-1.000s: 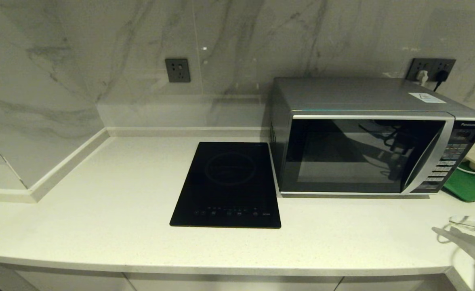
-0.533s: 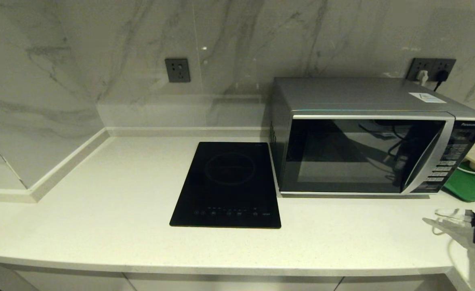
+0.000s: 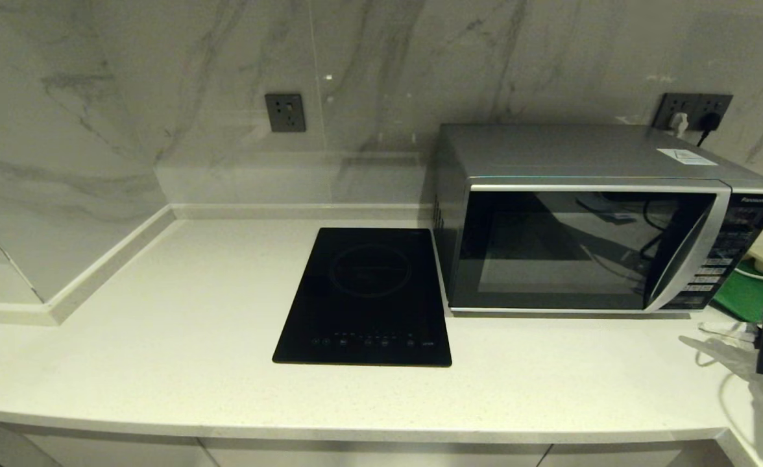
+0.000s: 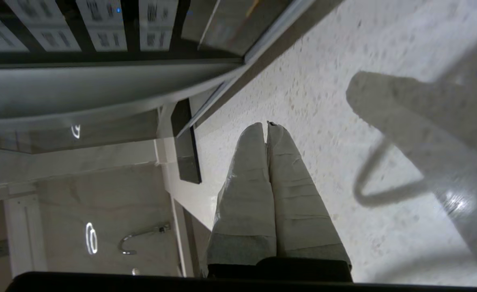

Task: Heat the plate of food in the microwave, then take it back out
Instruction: Open the microwave oven

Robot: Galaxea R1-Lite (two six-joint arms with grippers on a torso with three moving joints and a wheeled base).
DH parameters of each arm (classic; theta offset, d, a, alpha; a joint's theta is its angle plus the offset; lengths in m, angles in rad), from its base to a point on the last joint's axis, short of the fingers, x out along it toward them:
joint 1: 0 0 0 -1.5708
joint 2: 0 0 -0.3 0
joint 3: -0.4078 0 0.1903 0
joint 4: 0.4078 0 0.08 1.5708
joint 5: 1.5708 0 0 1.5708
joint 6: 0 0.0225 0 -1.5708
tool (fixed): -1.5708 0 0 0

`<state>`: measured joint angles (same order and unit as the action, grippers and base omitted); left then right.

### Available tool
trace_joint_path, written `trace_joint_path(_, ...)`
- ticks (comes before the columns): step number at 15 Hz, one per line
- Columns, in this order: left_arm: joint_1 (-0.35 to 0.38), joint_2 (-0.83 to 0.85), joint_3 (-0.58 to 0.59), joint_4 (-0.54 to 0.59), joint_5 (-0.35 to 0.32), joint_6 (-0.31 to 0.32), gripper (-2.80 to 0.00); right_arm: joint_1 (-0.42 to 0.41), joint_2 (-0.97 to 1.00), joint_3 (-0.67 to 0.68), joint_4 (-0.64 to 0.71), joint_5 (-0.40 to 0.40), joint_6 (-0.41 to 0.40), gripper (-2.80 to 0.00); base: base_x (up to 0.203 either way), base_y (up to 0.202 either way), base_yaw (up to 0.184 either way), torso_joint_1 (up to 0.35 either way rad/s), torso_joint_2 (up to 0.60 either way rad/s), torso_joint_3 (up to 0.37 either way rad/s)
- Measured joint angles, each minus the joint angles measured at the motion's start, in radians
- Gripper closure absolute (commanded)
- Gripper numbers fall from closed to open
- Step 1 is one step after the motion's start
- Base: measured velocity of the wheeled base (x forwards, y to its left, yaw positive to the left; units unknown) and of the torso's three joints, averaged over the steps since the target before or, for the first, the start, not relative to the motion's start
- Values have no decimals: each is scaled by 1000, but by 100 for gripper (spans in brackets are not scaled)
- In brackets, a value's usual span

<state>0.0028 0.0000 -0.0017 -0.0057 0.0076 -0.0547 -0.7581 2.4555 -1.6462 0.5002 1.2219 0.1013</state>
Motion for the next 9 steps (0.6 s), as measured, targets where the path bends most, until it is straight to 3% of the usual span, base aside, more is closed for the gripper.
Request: trace_joint_path(9,0,0,0,0,0,0,0,12,96,-188,1,51,-1,0,0,0,0,0,0,0)
